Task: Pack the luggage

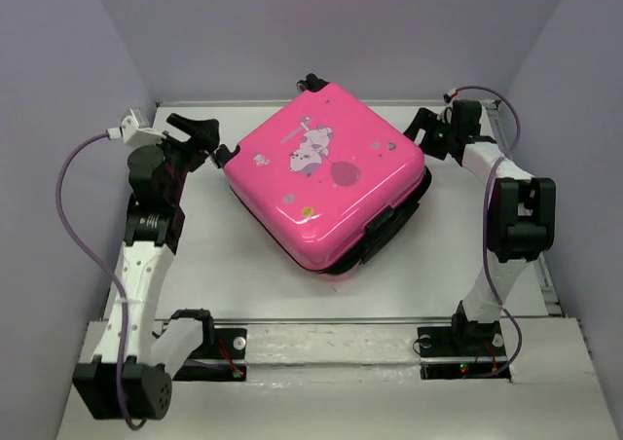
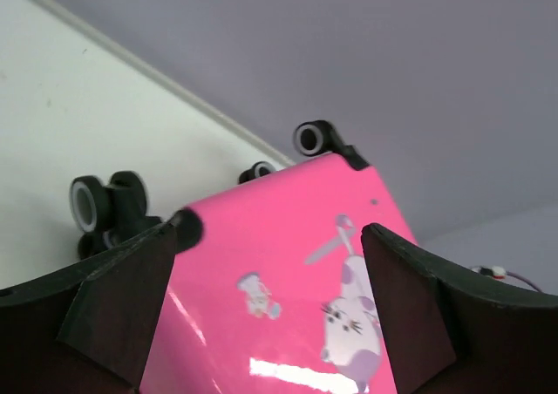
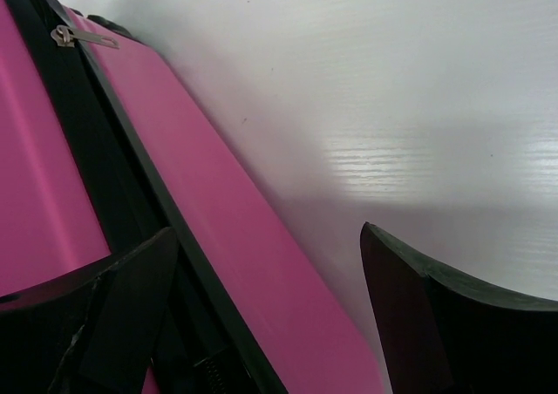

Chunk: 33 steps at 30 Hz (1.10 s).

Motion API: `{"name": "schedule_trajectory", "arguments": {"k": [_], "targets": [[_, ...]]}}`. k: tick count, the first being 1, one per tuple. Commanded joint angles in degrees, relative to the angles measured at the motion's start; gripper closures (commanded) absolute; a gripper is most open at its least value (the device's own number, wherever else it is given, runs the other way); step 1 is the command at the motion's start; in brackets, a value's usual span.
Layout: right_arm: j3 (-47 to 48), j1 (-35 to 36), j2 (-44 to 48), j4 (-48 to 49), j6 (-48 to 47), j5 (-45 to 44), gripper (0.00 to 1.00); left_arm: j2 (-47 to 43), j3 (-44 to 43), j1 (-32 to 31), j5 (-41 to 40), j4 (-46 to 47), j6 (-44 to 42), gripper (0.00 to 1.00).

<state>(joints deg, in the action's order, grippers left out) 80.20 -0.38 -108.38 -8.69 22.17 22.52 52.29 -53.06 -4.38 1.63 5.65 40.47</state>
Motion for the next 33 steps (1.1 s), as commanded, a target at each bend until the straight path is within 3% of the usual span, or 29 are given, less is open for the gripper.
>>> {"name": "schedule_trajectory", "arguments": {"k": [1,5,13,22,26,27,29,30,31,33], "targets": [[-1.98,1.09,2.91,1.21,-0.91,7.35,0.09,14.21,0.77,10.78,20.75,5.41,3.73,0.01],[-3.21,1.09,3.34,3.15,-0.82,9.55,0.09,25.72,0.85,14.83,30.35,14.19,10.23,0.01],[-5.32,1.61,4.32,5.17,-0.9,10.61,0.08,40.24,-0.64,14.75,36.86,26.07,18.76,0.01],[-6.55,2.67,4.84,5.7,-0.9,10.0,0.08,51.94,-2.84,12.65,35.38,37.84,27.11,0.01],[-7.52,3.28,5.46,5.7,-0.82,8.34,0.08,54.93,-2.14,11.33,34.93,52.57,35.36,0.03],[-7.95,3.8,5.72,5.7,-0.47,7.54,0.08,54.93,-2.05,11.24,34.85,55.06,38.17,0.18],[-9.45,3.81,6.16,5.79,0.32,6.14,0.08,54.15,-2.83,11.06,34.93,56.92,39.33,0.35],[-9.97,3.81,6.33,5.87,1.2,5.0,0.08,52.58,-3.36,11.06,34.93,56.06,39.34,0.49],[-10.76,3.81,6.34,6.22,1.73,4.73,0.08,51.52,-4.67,11.06,35.11,54.83,38.64,0.73],[-11.82,3.81,6.16,7.36,3.13,3.76,0.08,47.49,-6.26,10.8,35.2,49.58,37.06,0.85]]}}
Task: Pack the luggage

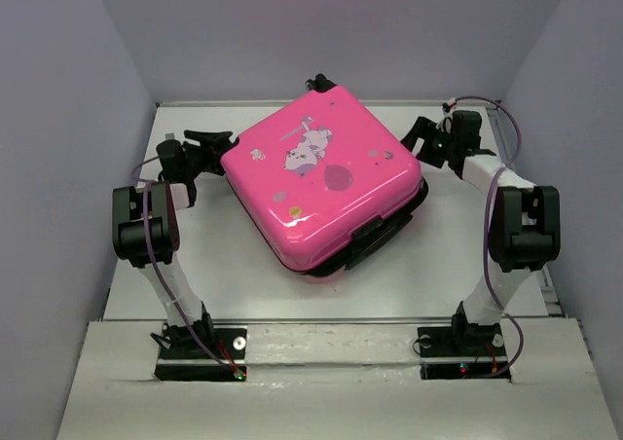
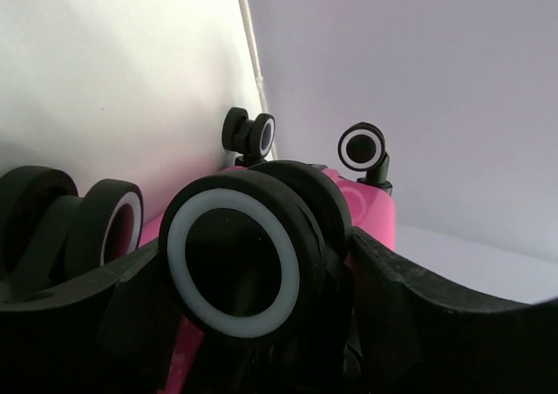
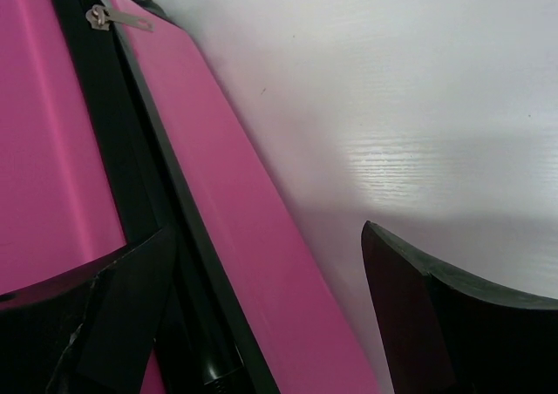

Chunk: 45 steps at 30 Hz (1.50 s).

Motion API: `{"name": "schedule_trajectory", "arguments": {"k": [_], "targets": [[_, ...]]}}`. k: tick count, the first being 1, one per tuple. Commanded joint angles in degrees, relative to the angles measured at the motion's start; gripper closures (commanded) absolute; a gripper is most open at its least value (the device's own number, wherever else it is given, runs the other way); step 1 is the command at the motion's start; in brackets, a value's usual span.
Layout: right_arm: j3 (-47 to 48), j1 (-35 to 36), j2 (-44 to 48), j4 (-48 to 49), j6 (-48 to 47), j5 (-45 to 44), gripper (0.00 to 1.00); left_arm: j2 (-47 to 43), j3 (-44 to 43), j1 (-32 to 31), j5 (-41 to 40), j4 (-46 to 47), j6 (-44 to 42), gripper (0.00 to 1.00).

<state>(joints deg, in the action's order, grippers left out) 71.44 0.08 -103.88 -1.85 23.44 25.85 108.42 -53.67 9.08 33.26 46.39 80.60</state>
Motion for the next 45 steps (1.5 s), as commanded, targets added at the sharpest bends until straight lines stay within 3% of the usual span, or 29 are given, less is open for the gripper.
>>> {"name": "schedule_trajectory", "arguments": {"k": [1,2,7,15,21,30,32,33,34,36,40,44,45], "targets": [[-3.41,3.35,1.05,0.96,3.09,0.43,0.08,-9.97,-6.61,-2.84,3.66,5.93,-4.12,0.89],[-3.41,3.35,0.52,1.23,3.45,0.61,0.08,-11.38,-8.71,-3.02,3.75,2.86,-6.22,0.94],[-2.71,3.35,-2.47,1.14,5.73,0.7,0.08,-18.94,-13.03,-5.03,4.18,-9.55,-9.23,0.94],[-4.73,3.35,-3.0,7.99,13.81,-1.94,0.14,-25.36,-13.92,-8.38,5.77,-15.62,-8.18,0.94],[-2.45,3.35,-5.28,8.0,14.26,-0.71,0.15,-28.43,-13.57,-8.82,7.61,-17.91,-5.54,0.94],[-0.52,3.35,-6.07,4.4,9.96,-0.18,0.1,-35.03,3.99,-8.82,6.12,-15.56,-8.09,0.94],[1.24,3.35,-6.86,2.21,7.68,0.69,0.08,-34.51,7.34,-8.56,6.38,-11.96,-4.94,0.94],[1.86,3.35,-7.82,1.85,6.98,1.39,0.08,-33.03,9.79,-8.29,7.25,-4.98,-2.14,0.94],[2.73,3.35,-8.18,0.02,5.75,1.49,0.08,-32.4,10.51,-8.12,9.18,-0.56,5.11,0.94],[2.74,3.35,-8.36,-0.61,5.13,1.31,0.08,-31.52,7.72,-7.59,9.46,4.13,9.91,0.94],[3.44,3.35,-8.62,-1.23,4.6,1.31,0.07,-30.99,-5.54,-7.5,7.01,2.13,15.72,0.94],[4.85,3.35,-8.54,-1.84,5.91,1.58,0.1,-29.32,-25.64,-8.2,5.25,-6.3,16.44,0.94],[4.85,3.35,-8.45,-1.76,6.78,1.75,0.12,-29.41,-27.35,-8.64,4.02,-8.84,16.0,0.94]]}}
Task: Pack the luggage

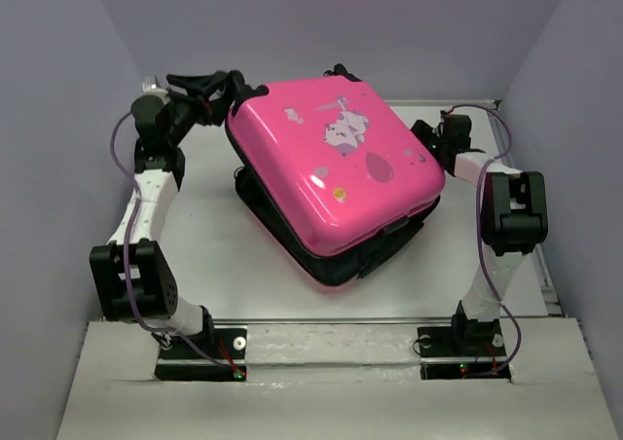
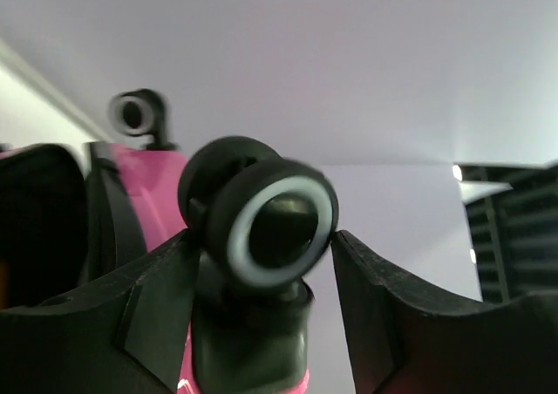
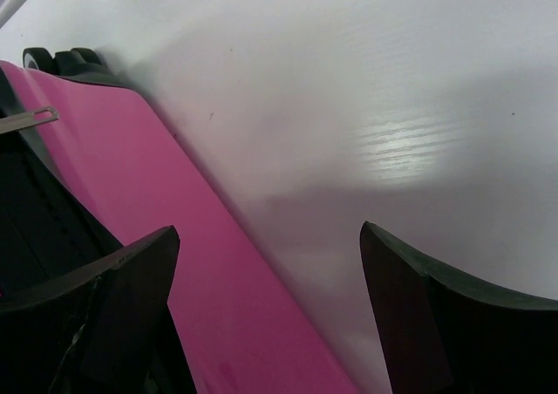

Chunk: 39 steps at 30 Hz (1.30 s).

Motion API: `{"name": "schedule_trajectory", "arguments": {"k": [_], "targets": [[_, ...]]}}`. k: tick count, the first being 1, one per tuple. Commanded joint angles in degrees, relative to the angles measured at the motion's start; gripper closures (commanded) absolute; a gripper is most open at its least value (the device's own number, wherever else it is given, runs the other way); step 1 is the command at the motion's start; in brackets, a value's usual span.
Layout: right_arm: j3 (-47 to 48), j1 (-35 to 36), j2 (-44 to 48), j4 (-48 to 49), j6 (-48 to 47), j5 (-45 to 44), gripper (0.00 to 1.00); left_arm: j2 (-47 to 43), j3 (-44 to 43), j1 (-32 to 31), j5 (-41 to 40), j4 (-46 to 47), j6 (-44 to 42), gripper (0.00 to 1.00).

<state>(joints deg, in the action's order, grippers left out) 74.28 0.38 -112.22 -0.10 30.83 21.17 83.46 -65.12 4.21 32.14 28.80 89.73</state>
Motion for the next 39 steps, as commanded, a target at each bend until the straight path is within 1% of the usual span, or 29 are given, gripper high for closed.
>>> {"name": "schedule_trajectory", "arguments": {"k": [1,3,4,6,7,8,10,13,14,15,17,18,19,20,21,22,23,24,25,27,28,29,30,31,32,33,35,37,39], "targets": [[1.92,2.35,0.34,-3.51,-0.25,6.52,0.15,-4.36,-17.04,-5.25,4.78,8.47,6.86,0.94],[1.48,0.86,0.95,-3.42,0.54,6.69,0.21,-4.88,-15.84,-7.01,4.42,9.43,7.99,0.94],[0.35,0.15,1.22,-3.24,1.42,6.87,0.26,-5.15,-14.61,-7.28,4.42,10.04,8.26,0.94],[-1.06,-2.04,2.18,-1.93,2.39,7.74,0.31,-7.42,-8.64,-7.02,4.25,12.93,8.88,0.94],[-2.55,-2.66,2.27,-1.4,3.26,8.53,0.4,-8.22,-6.01,-6.93,4.16,14.26,9.84,0.94],[-3.26,-3.28,2.45,-0.96,3.45,8.71,0.44,-9.1,-3.54,-6.85,4.16,15.84,10.19,0.94],[-6.4,-3.9,5.24,-0.61,3.45,7.14,0.55,-12.34,7.59,-6.32,4.25,20.4,10.46,0.94],[-12.03,-4.42,8.49,1.31,2.66,3.54,0.56,-13.85,15.79,-4.83,5.29,24.0,10.9,0.94],[-13.27,-4.43,9.3,1.68,2.48,3.01,0.57,-14.2,18.08,-4.74,5.65,25.24,10.99,0.94],[-14.5,-4.95,10.0,2.12,2.48,2.83,0.59,-14.72,22.71,-2.91,5.91,27.52,10.9,0.94],[-16.7,-4.95,11.93,2.73,2.66,2.48,0.59,-15.08,25.82,-1.84,8.28,28.15,9.59,0.94],[-18.45,-5.47,12.55,3.08,2.57,2.39,0.57,-15.43,27.23,-1.23,8.9,27.29,5.32,0.94],[-19.17,-5.48,14.3,3.17,2.48,1.34,0.51,-17.17,26.55,0.61,9.95,20.93,-3.16,0.94],[-20.74,-6.0,15.27,3.17,2.57,0.55,0.47,-19.37,25.93,1.84,10.39,16.16,-8.12,0.94],[-21.63,-6.01,16.24,3.17,2.57,-0.07,0.44,-20.78,25.31,3.16,10.05,6.2,-13.22,0.94],[-22.42,-6.7,17.81,3.17,2.66,-0.94,0.41,-22.1,24.44,6.05,7.09,1.22,-18.58,0.94],[-23.21,-6.71,18.18,3.44,2.66,-0.87,0.42,-23.33,23.3,7.47,4.54,-4.48,-24.02,0.92],[-24.26,-7.23,18.27,3.61,2.48,0.7,0.43,-24.47,21.29,8.44,0.94,-11.76,-31.3,0.74],[-24.71,-7.24,18.01,4.4,2.66,1.59,0.49,-24.49,20.83,10.19,0.65,-12.27,-32.85,0.61],[-26.28,-7.24,18.35,6.41,3.44,2.65,0.57,-22.57,19.43,12.3,0.64,-13.06,-34.36,0.41],[-27.95,-7.24,18.71,7.21,3.88,3.0,0.6,-21.68,18.2,13.19,0.12,-13.59,-36.19,0.22],[-28.22,-7.24,19.06,7.65,3.8,3.0,0.6,-20.54,16.54,13.8,-1.62,-15.07,-38.3,0.13],[-28.23,-7.24,19.41,7.66,3.45,3.0,0.6,-17.4,11.39,13.9,-3.64,-20.05,-40.84,0.07],[-28.23,-7.24,19.59,7.66,3.01,3.44,0.6,-15.45,9.07,13.9,-5.23,-21.05,-44.26,0.01],[-27.79,-7.24,19.59,7.66,2.75,3.7,0.58,-10.82,5.92,13.81,-3.68,-20.45,-44.64,0.01],[-27.7,-7.24,19.67,7.66,2.66,4.05,0.56,-10.78,4.32,13.81,-1.58,-20.45,-44.56,0.01],[-27.35,-7.24,19.59,7.74,2.57,3.79,0.52,-0.37,-0.5,12.41,5.26,-20.36,-44.73,0.01],[-27.09,-7.24,19.32,7.92,2.13,3.97,0.46,3.71,-3.15,11.09,8.63,-20.36,-45.61,0.01],[-27.17,-7.24,19.32,8.01,1.96,3.79,0.44,7.58,-5.88,10.04,10.74,-19.49,-44.57,0.01]]}}
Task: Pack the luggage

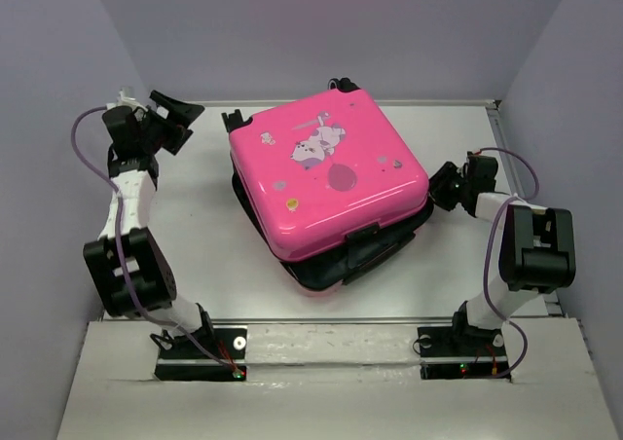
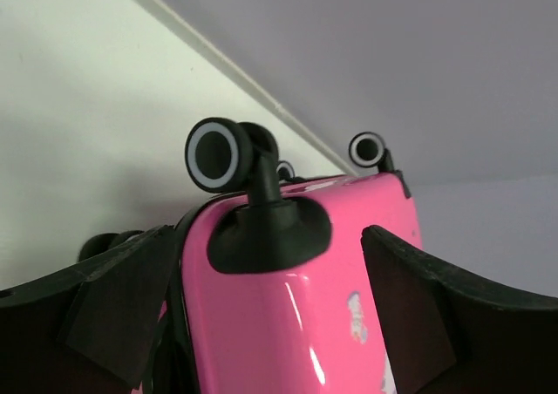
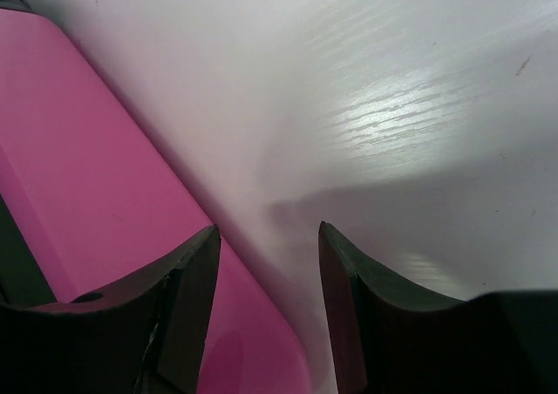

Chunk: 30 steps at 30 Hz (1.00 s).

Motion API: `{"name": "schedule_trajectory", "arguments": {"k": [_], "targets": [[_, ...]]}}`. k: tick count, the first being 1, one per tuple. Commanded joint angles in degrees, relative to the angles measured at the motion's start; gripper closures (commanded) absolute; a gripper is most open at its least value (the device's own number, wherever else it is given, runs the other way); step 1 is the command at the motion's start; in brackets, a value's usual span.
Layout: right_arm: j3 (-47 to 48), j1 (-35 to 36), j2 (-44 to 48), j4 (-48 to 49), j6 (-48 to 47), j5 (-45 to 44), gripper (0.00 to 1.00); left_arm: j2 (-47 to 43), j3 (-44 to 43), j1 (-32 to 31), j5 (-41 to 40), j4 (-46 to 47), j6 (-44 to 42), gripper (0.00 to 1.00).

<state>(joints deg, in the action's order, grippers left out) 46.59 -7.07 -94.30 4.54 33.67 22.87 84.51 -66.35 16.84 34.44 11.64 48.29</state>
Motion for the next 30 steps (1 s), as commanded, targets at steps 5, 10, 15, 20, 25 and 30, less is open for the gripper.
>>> {"name": "schedule_trajectory", "arguments": {"k": [5,10,15,20,25,30], "targets": [[0.35,0.22,0.96,3.81,-1.59,2.79,0.42,16.99,-7.48,-7.08,14.95,8.99,4.16,0.01],[-0.18,0.22,1.31,4.52,-1.85,3.4,0.41,23.31,-11.96,-10.16,14.96,14.1,8.56,0.01],[-0.18,0.22,1.75,4.61,-2.2,4.02,0.41,28.68,-13.63,-11.74,13.99,19.54,12.78,0.01],[-0.27,0.22,1.84,4.78,-2.38,4.72,0.41,31.5,-14.25,-12.53,12.86,23.86,16.65,0.01],[-0.44,0.22,2.19,4.78,-2.64,4.9,0.41,32.82,-13.55,-13.24,10.22,34.64,23.84,0.13],[-0.62,0.22,2.72,4.69,-2.65,4.72,0.4,32.74,-12.14,-14.29,9.77,46.18,31.42,0.9]]}}
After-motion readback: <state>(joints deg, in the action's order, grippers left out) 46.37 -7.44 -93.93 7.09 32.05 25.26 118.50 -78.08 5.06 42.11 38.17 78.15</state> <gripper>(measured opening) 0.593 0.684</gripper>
